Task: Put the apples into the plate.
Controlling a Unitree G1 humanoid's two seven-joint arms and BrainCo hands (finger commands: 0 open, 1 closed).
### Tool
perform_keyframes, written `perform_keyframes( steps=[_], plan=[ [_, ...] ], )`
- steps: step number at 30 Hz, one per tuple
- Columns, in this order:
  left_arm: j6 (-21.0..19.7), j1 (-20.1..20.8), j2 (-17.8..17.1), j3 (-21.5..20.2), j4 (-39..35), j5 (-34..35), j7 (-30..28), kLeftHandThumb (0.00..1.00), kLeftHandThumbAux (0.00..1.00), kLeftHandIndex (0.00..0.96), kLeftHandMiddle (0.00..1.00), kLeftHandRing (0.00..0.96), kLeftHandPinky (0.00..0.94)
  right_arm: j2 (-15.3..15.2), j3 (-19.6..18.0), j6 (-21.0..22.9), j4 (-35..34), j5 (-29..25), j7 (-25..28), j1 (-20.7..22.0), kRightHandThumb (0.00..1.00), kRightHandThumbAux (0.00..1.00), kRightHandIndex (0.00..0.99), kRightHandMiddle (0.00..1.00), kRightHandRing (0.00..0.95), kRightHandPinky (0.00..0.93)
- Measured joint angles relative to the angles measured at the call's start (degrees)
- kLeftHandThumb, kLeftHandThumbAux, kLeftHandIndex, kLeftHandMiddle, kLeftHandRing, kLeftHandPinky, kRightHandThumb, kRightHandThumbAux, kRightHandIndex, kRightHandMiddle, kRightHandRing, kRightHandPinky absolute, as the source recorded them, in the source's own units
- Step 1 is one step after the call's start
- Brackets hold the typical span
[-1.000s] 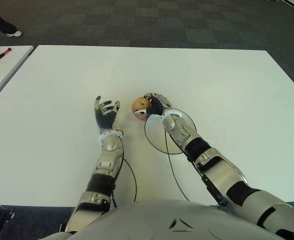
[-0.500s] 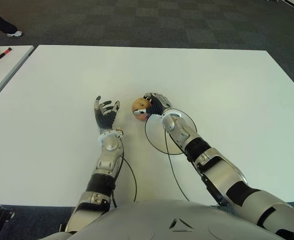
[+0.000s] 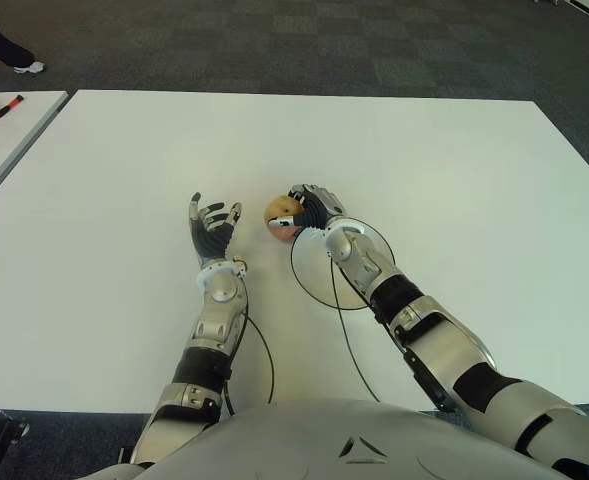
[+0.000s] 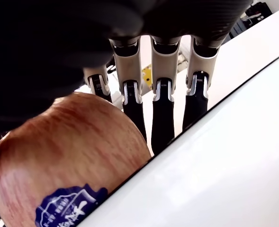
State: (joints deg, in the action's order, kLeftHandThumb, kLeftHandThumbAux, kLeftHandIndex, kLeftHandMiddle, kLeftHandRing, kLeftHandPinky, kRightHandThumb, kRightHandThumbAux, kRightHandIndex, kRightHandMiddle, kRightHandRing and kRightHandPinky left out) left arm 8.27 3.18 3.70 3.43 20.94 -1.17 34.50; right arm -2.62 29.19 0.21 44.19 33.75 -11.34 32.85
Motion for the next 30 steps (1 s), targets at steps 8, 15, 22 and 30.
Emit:
perform_keyframes(
  steps=[8, 15, 22, 30],
  plan=[
    [0.0, 0.1, 0.0, 0.1, 0.5, 0.0, 0.0, 0.138, 0.759, 0.092, 0.33, 0.424, 0.448, 0.0, -0.7, 0.0, -0.5, 0.0, -0.1, -0.4, 0.749, 0.494, 0.365, 0.456, 0.463, 0.474],
    [0.0, 0.2, 0.0, 0.1, 1.4, 0.0, 0.0, 0.115, 0.762, 0.088, 0.317, 0.42, 0.456, 0.0, -0.7, -0.4, -0.8, 0.0, -0.9, -0.7, 0.755, 0.501, 0.36, 0.46, 0.465, 0.477],
    [0.4, 0.3, 0.0, 0.1, 2.3, 0.0, 0.0, 0.11, 0.753, 0.088, 0.319, 0.421, 0.459, -0.3, -0.9, -1.1, -1.8, 0.0, -1.8, -0.7, 0.769, 0.502, 0.363, 0.464, 0.469, 0.478],
    [1.4, 0.9, 0.0, -0.1, 3.7, 0.0, 0.0, 0.113, 0.745, 0.093, 0.317, 0.417, 0.45, -0.6, -1.5, -1.5, -4.6, -0.2, -2.0, -0.7, 0.783, 0.505, 0.368, 0.463, 0.467, 0.47]
  ],
)
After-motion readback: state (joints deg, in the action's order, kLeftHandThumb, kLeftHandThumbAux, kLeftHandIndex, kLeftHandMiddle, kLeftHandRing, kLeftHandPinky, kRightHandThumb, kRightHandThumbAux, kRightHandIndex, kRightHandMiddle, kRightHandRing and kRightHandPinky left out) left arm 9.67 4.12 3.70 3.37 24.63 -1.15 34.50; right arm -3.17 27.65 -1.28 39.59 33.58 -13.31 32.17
